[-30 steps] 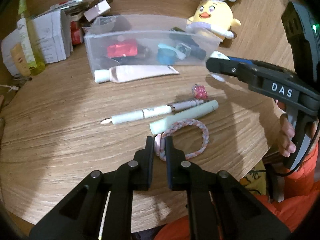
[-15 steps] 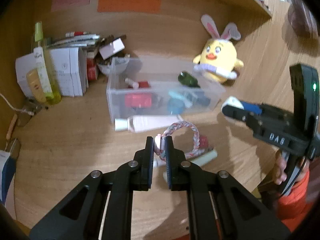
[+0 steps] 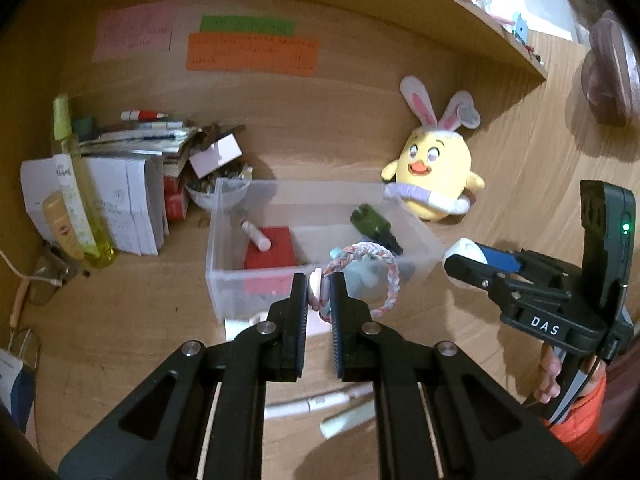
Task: Organize objects
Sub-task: 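Carry the pink band and white tape roll over the bin and lower them, then grasp the white-pink pen with the left gripper while the right grasps the pink translucent clip, then carry the pen and pink clip over the bin and open both grippers, then grasp the beige tube by its white cap with the left gripper while the right grasps the mint-green tube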
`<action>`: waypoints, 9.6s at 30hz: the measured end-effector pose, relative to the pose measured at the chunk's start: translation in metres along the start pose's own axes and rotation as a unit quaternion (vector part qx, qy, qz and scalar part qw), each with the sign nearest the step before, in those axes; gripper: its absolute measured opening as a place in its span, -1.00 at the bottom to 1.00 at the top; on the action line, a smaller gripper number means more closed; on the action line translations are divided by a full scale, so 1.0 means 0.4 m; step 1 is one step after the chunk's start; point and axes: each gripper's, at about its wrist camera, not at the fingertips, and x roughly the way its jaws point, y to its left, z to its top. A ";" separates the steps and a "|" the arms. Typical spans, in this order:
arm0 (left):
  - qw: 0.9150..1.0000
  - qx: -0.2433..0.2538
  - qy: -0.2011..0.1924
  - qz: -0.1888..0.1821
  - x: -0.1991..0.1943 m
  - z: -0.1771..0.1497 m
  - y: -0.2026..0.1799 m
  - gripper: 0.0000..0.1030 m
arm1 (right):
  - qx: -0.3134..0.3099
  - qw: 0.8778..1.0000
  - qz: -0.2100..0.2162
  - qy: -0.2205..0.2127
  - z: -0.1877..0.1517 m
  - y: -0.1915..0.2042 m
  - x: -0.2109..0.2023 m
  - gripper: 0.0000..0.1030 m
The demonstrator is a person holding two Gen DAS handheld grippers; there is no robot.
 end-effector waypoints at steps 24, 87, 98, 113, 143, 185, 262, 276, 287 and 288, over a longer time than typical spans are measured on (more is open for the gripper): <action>1.000 -0.017 0.011 0.012 0.151 0.108 0.065 -0.80 | 0.007 1.000 0.000 -0.003 0.106 -0.043 0.098 -0.30; 0.995 0.030 0.094 0.025 0.123 -0.080 0.082 0.49 | -0.034 0.996 -0.022 0.076 -0.039 0.025 0.117 0.35; 0.990 0.044 0.134 0.011 0.111 -0.176 0.089 0.49 | -0.031 0.989 0.001 0.147 -0.135 0.064 0.171 0.34; 0.984 0.044 0.167 -0.038 0.138 -0.209 0.086 0.10 | -0.052 0.985 -0.011 0.163 -0.153 0.083 0.188 -0.33; 0.972 0.127 0.195 -0.028 0.208 -0.167 0.043 -0.63 | -0.031 0.986 -0.049 0.159 -0.185 0.019 0.125 -0.49; 0.998 0.030 0.042 -0.032 0.039 -0.030 0.069 -0.76 | -0.012 1.000 -0.025 -0.004 0.010 0.066 0.003 -0.54; 0.997 0.022 0.071 -0.009 0.153 0.077 0.101 -0.24 | -0.028 0.999 -0.008 0.037 0.080 0.058 0.159 -0.03; 0.988 0.011 0.154 0.000 0.199 -0.110 0.144 -0.06 | -0.045 0.993 0.051 0.101 -0.104 0.126 0.075 0.12; 0.986 0.017 0.168 0.006 0.249 -0.102 0.132 -0.04 | -0.080 0.982 0.099 0.142 -0.181 0.203 0.092 0.29; 0.985 0.016 0.170 0.007 0.253 -0.103 0.132 -0.04 | -0.088 0.981 0.097 0.145 -0.184 0.210 0.096 0.29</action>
